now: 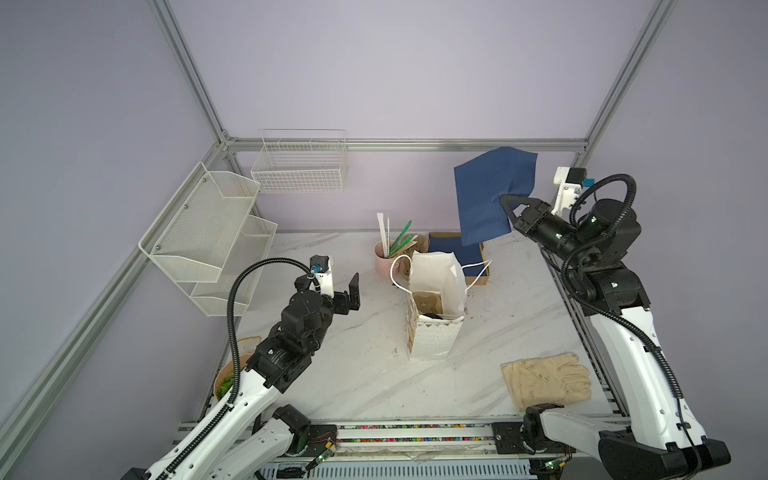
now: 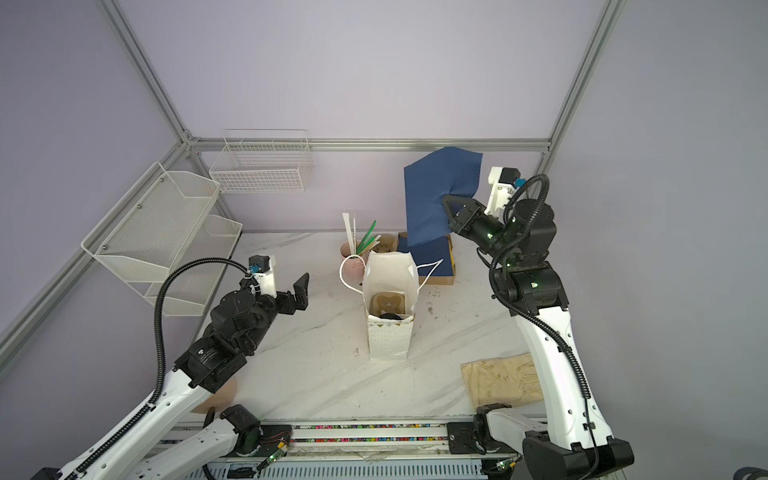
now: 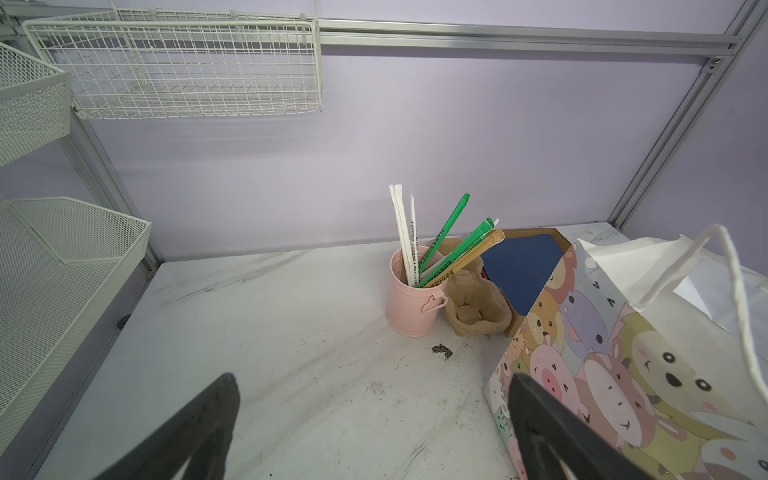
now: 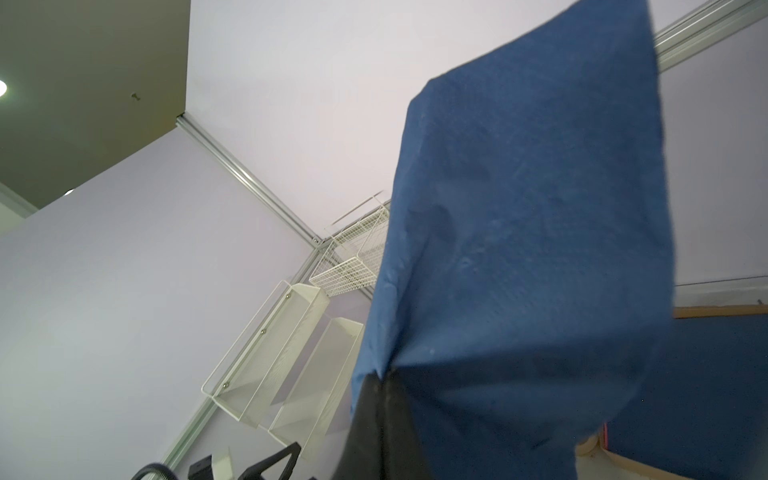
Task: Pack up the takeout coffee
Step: 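Carry the blue napkin over the gift bag with the right gripper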
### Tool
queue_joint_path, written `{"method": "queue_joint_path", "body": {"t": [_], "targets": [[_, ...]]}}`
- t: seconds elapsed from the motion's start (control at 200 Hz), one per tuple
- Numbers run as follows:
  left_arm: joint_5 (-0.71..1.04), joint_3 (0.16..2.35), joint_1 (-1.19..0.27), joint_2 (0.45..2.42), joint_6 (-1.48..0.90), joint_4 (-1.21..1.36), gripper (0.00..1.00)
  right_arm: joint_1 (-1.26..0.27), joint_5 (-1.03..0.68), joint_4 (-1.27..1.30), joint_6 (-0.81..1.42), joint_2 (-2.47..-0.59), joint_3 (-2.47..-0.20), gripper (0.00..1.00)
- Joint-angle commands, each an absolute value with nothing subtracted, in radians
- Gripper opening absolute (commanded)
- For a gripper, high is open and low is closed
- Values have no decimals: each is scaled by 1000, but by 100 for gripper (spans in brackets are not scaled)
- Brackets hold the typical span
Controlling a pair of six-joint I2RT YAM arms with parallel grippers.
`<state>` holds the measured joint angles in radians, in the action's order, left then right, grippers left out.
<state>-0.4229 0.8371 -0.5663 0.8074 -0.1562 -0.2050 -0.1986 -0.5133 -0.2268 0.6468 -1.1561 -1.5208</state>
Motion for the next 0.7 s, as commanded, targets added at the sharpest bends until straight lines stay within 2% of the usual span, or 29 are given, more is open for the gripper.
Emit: {"method": "queue_joint_path", "body": {"t": [0.0,0.35,0.695], "targets": [[-417,815,-571,789,-160,-183,100,-254,-503,-300,578,-1128,-1498,0],[-421,814,-572,777,-161,-183,100,-449,-383,-364,557,-1070,-1361,0],[-419,815,-575,779,-161,-184,100,-595,-130,-514,545,-1110,-1323,0]]}}
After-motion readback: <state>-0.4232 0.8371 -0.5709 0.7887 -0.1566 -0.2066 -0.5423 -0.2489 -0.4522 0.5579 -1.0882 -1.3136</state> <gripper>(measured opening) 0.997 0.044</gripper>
